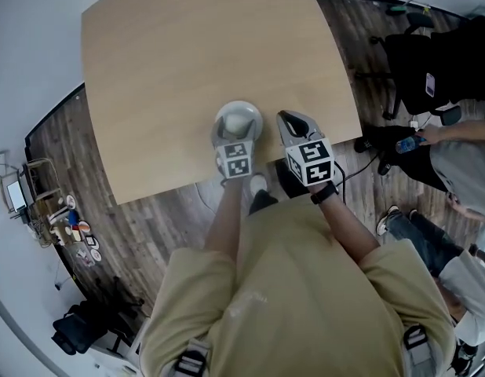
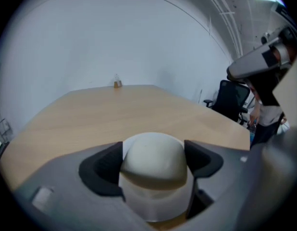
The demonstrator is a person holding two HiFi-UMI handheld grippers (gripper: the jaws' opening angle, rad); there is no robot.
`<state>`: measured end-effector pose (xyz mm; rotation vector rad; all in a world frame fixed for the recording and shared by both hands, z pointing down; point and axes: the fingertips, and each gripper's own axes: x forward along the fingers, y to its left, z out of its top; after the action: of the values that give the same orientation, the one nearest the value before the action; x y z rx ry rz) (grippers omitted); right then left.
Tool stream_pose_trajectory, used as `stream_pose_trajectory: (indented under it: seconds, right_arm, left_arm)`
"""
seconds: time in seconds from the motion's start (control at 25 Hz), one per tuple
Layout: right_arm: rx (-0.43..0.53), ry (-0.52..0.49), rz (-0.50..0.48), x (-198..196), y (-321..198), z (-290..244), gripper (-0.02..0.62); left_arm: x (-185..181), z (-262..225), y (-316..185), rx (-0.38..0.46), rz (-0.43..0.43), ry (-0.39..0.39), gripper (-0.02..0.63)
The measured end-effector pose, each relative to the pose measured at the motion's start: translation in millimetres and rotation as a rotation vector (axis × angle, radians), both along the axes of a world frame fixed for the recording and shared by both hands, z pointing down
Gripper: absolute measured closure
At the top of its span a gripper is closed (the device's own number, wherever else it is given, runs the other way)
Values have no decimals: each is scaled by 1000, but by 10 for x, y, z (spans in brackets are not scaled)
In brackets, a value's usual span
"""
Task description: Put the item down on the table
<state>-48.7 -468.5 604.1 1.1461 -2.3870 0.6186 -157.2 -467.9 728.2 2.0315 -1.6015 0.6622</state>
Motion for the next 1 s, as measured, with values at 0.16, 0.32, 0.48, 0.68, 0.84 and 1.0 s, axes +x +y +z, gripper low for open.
stream_pose_trajectory:
  seconds: [0.16,0.32,0.48,0.68,0.84,1.0]
  right_arm:
    - [1,4,8,55,-38,11,580]
    - [8,-2,15,68,-13,-36,580]
    - [26,-9,14,64,35,-114,580]
    - [59,-21,15,24,102,-266,569]
    - [89,-29,19,46,173,-398,569]
    - [118,-39,36,-63,156,-551,575]
  left_arm:
    - [24,120,-23,-29,14,-14,207]
    - [35,206,28,-55,12,-15,206]
    - [27,245,87,-84,15,-8,204]
    - [-19,-7,124,-35,18,30,164]
    - [-56,-465,198,63,-9,46,164]
    - [-124,-1082,189,190,5,121,166]
